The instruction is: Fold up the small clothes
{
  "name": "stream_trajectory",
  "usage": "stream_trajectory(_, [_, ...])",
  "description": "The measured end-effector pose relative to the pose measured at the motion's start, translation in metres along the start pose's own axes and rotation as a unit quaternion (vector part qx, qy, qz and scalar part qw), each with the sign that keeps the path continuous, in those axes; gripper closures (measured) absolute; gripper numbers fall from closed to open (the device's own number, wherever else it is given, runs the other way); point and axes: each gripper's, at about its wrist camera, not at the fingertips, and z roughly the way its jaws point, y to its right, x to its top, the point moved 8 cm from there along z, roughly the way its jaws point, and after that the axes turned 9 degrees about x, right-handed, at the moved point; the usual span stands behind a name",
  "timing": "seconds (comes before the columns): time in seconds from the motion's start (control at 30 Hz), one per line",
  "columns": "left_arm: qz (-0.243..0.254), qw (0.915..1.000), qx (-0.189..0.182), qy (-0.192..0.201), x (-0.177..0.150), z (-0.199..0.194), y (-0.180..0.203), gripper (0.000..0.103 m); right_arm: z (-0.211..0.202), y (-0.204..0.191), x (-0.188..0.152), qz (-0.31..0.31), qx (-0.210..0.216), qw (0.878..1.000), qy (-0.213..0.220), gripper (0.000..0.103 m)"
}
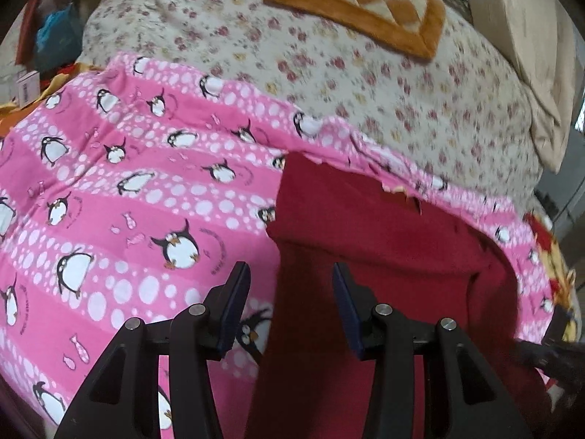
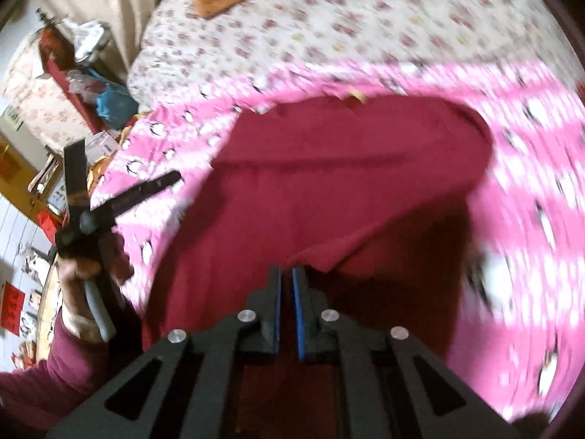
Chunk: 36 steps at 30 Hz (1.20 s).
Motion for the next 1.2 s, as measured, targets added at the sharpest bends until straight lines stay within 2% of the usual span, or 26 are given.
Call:
stream_trajectory(0.17, [-0.018, 0.9988, -0.046, -0.006, 0.007, 0.000, -0.002, 0.078, 0.072, -0.008, 0.043, -0.017, -0.010, 0.999, -0.037, 0.097])
stream_trajectory(0.27, [-0.022, 0.9971, -0.070, -0.020, 0.005, 0.004, 0.003, 0.078, 0.117, 0.007, 0.058, 0.008, -0.010, 0.998, -0.058, 0.097])
stream_trajectory(0.37, [-0.015, 0.9944, -0.098, -0.038, -0.001, 0.008, 0.017, 0.071, 0.143, 0.024, 0.064, 0.048, -0.001, 0.997, -0.057, 0.097])
stream_trajectory(0.43, [0.003, 0.9931, -0.107, -0.048, -0.007, 0.008, 0.027, 0.070, 0.143, 0.031, 0.061, 0.083, 0.016, 0.995, -0.056, 0.081])
stream_trajectory(0.47, [0.018, 0.9924, -0.109, -0.054, -0.011, 0.009, 0.033, 0.070, 0.138, 0.032, 0.060, 0.097, 0.031, 0.994, -0.046, 0.072])
stream_trajectory(0.57, [0.067, 0.9901, -0.102, -0.069, -0.026, 0.011, 0.052, 0.069, 0.108, 0.029, 0.056, 0.086, 0.029, 0.996, -0.019, 0.056])
stream_trajectory(0.67, [0.112, 0.9855, -0.086, -0.093, -0.043, 0.018, 0.066, 0.069, 0.076, 0.028, 0.046, 0.063, 0.016, 0.998, -0.003, 0.048])
stream_trajectory(0.77, [0.160, 0.9766, -0.065, -0.128, -0.068, 0.029, 0.080, 0.069, 0.048, 0.039, 0.034, 0.065, 0.008, 0.998, 0.006, 0.046])
stream_trajectory(0.8, [0.166, 0.9759, -0.052, -0.132, -0.074, 0.033, 0.082, 0.069, 0.040, 0.046, 0.030, 0.072, 0.006, 0.997, 0.009, 0.046])
stream_trajectory(0.87, [0.172, 0.9782, -0.030, -0.113, -0.078, 0.035, 0.087, 0.070, 0.022, 0.061, 0.018, 0.091, 0.003, 0.996, 0.017, 0.046])
stream_trajectory(0.93, [0.170, 0.9789, -0.043, -0.106, -0.076, 0.031, 0.095, 0.099, 0.009, 0.073, 0.013, 0.104, -0.001, 0.994, 0.029, 0.046])
stream_trajectory(0.97, [0.155, 0.9799, -0.059, -0.111, -0.072, 0.028, 0.097, 0.103, -0.002, 0.082, 0.010, 0.113, -0.010, 0.993, 0.040, 0.045])
stream_trajectory(1.07, [0.109, 0.9833, -0.096, -0.110, -0.052, 0.020, 0.102, 0.103, -0.025, 0.107, 0.003, 0.141, -0.022, 0.988, 0.063, 0.044])
stream_trajectory(1.2, [0.091, 0.9887, -0.104, -0.058, 0.003, -0.007, 0.109, 0.103, -0.042, 0.135, -0.004, 0.179, -0.032, 0.981, 0.071, 0.044])
